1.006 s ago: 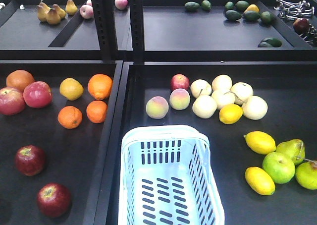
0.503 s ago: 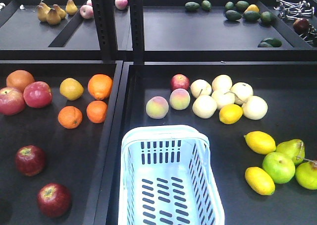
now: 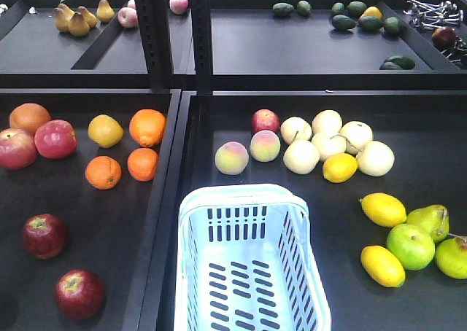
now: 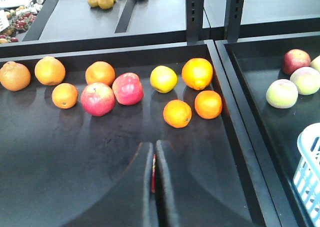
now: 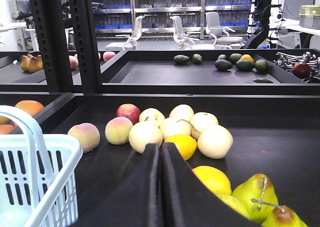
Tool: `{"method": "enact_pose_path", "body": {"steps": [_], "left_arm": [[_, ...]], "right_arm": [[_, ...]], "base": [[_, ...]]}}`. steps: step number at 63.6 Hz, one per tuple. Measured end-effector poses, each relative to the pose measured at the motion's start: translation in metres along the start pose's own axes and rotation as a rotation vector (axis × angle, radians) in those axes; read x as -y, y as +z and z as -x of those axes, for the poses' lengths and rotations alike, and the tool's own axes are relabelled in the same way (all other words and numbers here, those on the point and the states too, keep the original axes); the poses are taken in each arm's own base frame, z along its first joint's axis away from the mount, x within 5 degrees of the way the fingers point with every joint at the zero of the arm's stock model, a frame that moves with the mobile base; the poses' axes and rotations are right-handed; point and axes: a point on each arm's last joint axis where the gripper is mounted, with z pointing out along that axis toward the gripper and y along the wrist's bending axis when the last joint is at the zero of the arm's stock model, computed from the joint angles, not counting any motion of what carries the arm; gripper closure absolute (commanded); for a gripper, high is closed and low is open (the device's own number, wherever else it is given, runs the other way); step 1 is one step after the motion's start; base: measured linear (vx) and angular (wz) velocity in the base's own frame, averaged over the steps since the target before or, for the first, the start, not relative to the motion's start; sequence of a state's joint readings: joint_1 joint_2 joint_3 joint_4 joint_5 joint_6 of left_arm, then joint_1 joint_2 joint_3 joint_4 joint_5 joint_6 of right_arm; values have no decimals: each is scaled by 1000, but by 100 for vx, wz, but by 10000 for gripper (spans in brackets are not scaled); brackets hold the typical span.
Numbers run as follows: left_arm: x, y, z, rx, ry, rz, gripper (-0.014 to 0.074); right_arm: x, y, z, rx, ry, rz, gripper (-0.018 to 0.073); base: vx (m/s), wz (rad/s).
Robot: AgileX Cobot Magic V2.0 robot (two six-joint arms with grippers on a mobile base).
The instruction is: Pick three apples into basket with both arms
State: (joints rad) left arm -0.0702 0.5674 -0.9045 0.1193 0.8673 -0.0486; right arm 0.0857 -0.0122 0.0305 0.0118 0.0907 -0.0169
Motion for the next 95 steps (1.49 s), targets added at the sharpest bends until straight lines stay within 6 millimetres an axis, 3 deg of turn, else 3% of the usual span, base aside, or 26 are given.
{"method": "enact_pose_path", "body": {"steps": [8, 15, 33, 39, 60, 74, 95], "left_arm": [[0, 0, 0, -2, 1, 0, 564], [0, 0, -1, -6, 1, 0, 468], [0, 0, -1, -13, 1, 1, -26], [0, 0, -1, -14, 1, 1, -134], [1, 7, 0, -30, 99, -5, -98], [14, 42, 7, -89, 230, -111, -98], [61, 100, 14, -139, 536, -411, -86]], "right_arm": [[0, 0, 0, 0, 0, 0, 568], [0, 0, 0, 0, 0, 0, 568], [0, 0, 0, 0, 0, 0, 568], [0, 0, 0, 0, 0, 0, 568], [0, 0, 0, 0, 0, 0, 568], [0, 0, 0, 0, 0, 0, 568], [0, 0, 0, 0, 0, 0, 568]], "base": [[0, 0], [0, 0], [0, 0], [0, 0], [0, 0], [0, 0], [0, 0]]}}
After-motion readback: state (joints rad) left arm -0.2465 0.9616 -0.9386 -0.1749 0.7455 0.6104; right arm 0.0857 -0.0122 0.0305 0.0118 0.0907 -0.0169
